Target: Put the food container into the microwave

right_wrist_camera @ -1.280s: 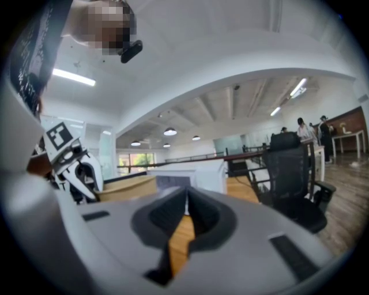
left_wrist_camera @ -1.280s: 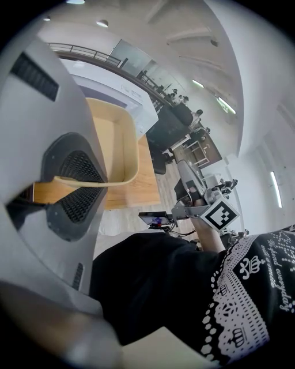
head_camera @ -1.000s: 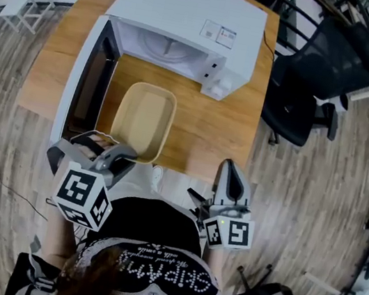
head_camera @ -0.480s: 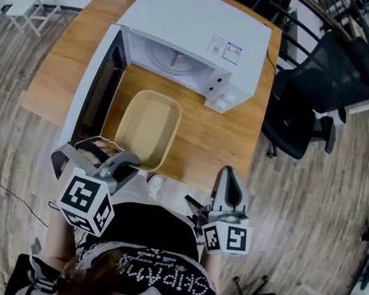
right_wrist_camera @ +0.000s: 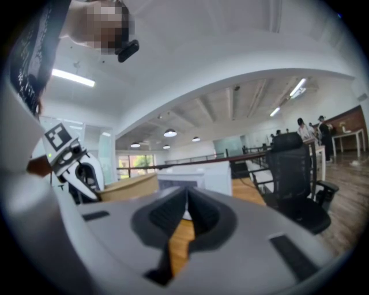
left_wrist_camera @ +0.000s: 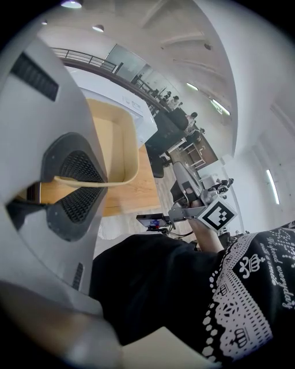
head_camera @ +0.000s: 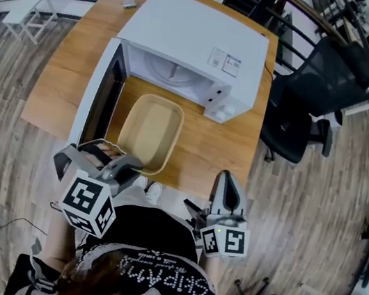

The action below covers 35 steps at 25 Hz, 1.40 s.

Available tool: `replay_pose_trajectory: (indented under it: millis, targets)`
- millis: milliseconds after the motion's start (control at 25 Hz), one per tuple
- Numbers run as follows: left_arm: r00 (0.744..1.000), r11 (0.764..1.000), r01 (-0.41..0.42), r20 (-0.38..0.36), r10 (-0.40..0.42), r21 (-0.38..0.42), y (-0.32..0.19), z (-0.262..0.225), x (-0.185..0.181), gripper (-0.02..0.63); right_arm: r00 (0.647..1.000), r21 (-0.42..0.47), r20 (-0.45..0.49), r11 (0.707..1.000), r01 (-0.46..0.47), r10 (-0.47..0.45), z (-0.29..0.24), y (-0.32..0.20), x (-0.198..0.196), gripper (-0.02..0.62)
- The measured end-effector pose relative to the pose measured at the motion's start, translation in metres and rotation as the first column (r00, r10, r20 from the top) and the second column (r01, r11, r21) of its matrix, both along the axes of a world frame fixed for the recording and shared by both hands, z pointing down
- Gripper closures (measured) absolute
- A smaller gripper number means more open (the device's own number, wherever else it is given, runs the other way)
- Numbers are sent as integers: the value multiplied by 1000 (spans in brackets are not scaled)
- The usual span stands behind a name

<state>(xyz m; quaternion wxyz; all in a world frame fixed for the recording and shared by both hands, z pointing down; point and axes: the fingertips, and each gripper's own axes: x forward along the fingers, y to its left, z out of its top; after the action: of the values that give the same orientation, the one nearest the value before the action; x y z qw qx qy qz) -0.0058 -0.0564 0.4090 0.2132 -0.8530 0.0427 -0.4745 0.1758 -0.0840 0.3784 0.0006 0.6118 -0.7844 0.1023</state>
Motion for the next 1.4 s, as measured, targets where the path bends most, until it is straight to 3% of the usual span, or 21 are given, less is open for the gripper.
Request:
replay_pose_trajectory:
  millis: [600,1400]
  targets:
    - [999,1000,-6,35,7,-22,-11,6,-3,561,1000,10,-6,1000,-24,24,-8,-9,5,561]
    - [999,999,-34,27,35,-32,-25,11,8,561,998,7,1,998,-57,57,-6,-4,17,561]
